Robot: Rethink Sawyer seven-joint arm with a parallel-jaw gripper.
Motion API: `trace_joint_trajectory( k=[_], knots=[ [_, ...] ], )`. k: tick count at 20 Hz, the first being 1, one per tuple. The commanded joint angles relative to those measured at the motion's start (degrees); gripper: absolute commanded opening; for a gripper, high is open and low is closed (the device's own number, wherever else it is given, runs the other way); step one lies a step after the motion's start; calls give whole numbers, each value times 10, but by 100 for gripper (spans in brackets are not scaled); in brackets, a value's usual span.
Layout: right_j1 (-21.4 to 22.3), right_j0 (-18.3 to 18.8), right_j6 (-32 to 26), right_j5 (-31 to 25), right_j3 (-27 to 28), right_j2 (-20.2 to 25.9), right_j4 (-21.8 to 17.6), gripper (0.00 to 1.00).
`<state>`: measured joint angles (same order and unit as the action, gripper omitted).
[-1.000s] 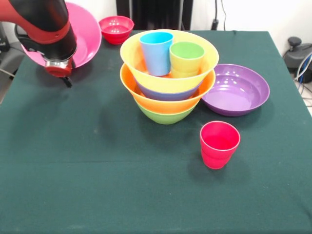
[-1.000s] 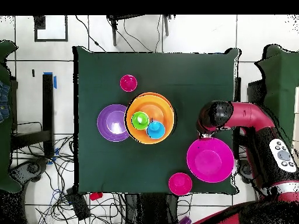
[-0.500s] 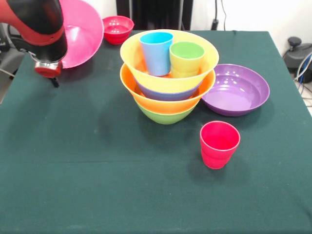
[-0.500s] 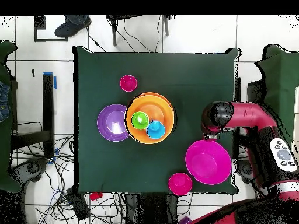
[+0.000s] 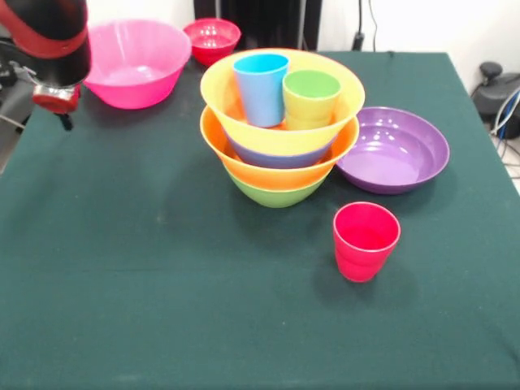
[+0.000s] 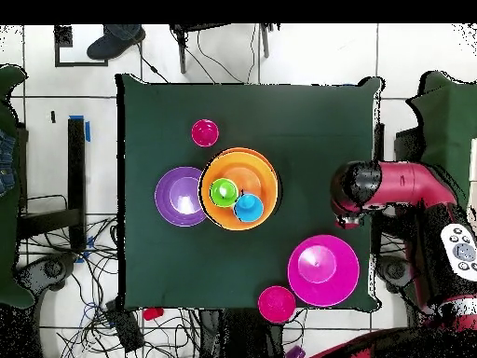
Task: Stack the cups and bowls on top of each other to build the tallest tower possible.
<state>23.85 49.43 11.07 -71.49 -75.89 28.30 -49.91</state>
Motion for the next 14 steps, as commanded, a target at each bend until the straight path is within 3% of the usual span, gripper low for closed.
trace_joint_trajectory(
  k=[1,8,14],
  knots=[
    [25,-28,-117,-48,0,-9,-30,100],
    [29,-27,-127,-59,6,-6,-33,100],
    [50,-18,-134,-80,-30,-2,-10,100]
  ],
)
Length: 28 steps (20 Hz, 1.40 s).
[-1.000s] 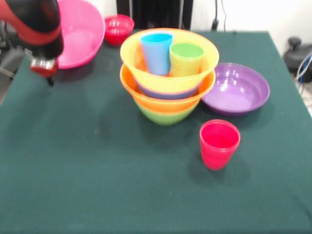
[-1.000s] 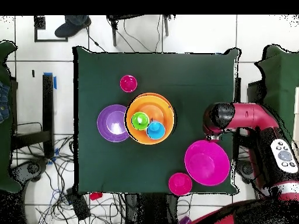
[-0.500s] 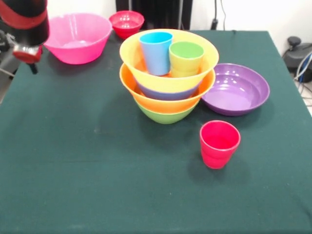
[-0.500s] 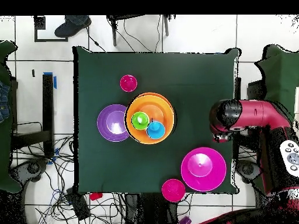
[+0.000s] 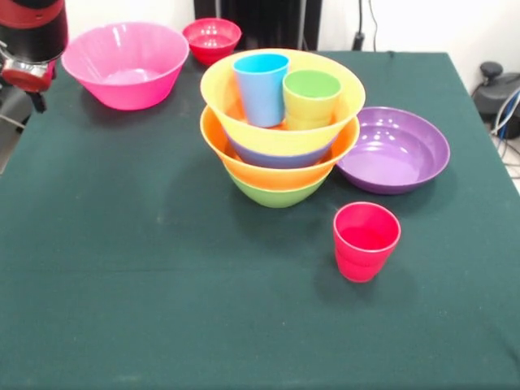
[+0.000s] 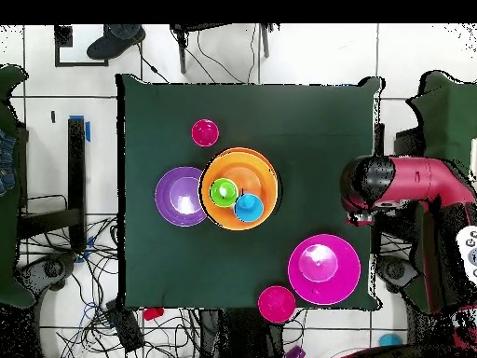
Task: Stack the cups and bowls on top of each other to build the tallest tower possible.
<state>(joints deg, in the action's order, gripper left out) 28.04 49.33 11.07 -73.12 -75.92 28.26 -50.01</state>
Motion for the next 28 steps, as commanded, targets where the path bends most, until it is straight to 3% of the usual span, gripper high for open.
trace_joint_trajectory(
  k=[1,8,12,18,28],
  knots=[
    [11,-12,-130,-63,-43,0,0,100],
    [5,16,-98,-20,-105,8,24,100],
    [-7,28,-30,21,-116,5,40,100],
    [-32,46,-40,57,-128,24,44,100],
    [-48,54,-9,75,-123,26,54,100]
  ],
)
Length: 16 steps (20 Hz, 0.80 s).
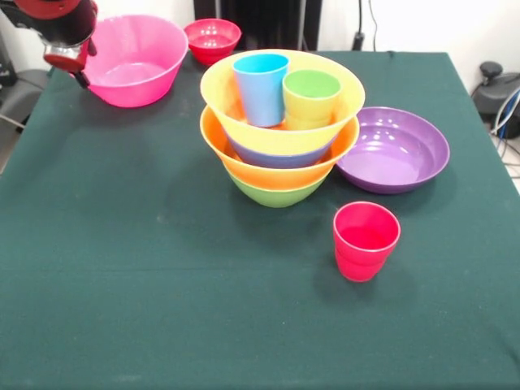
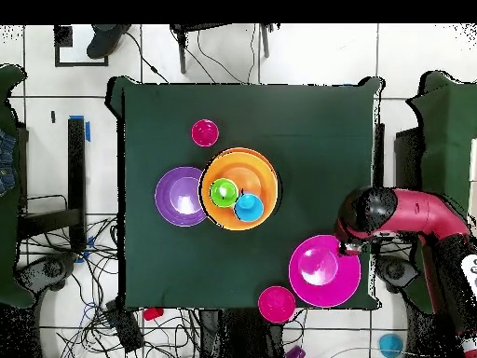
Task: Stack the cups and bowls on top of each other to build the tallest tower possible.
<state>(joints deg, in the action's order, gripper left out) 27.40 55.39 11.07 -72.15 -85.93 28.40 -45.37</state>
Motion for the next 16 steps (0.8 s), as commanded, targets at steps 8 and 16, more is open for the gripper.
trace_joint_trajectory(
  k=[8,16],
  knots=[
    [-34,-4,-5,76,-26,24,18,100],
    [-24,-8,-2,76,-24,24,20,100]
  ],
)
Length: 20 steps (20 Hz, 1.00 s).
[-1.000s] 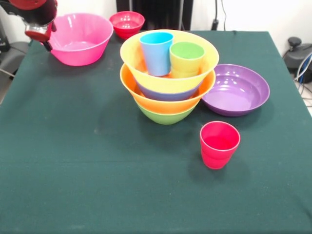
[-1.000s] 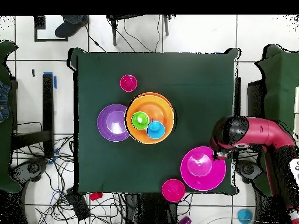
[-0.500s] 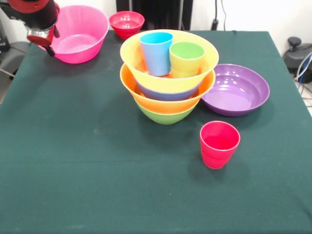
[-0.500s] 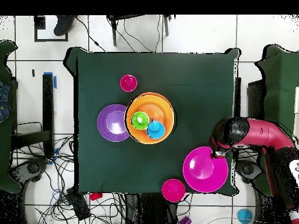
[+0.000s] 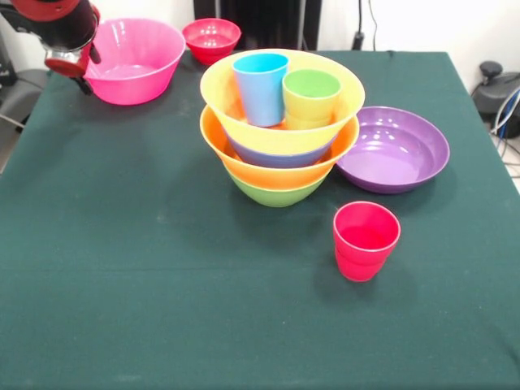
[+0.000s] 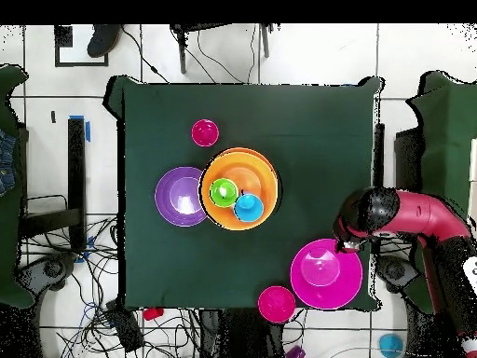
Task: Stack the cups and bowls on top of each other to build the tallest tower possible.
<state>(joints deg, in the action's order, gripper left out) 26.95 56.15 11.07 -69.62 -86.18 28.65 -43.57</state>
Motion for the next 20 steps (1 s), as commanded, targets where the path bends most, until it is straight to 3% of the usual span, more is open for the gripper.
trace_joint_trajectory(
  k=[1,20],
  knots=[
    [-18,-17,-1,50,-21,21,3,100],
    [-69,-13,2,87,2,10,-22,100]
  ],
)
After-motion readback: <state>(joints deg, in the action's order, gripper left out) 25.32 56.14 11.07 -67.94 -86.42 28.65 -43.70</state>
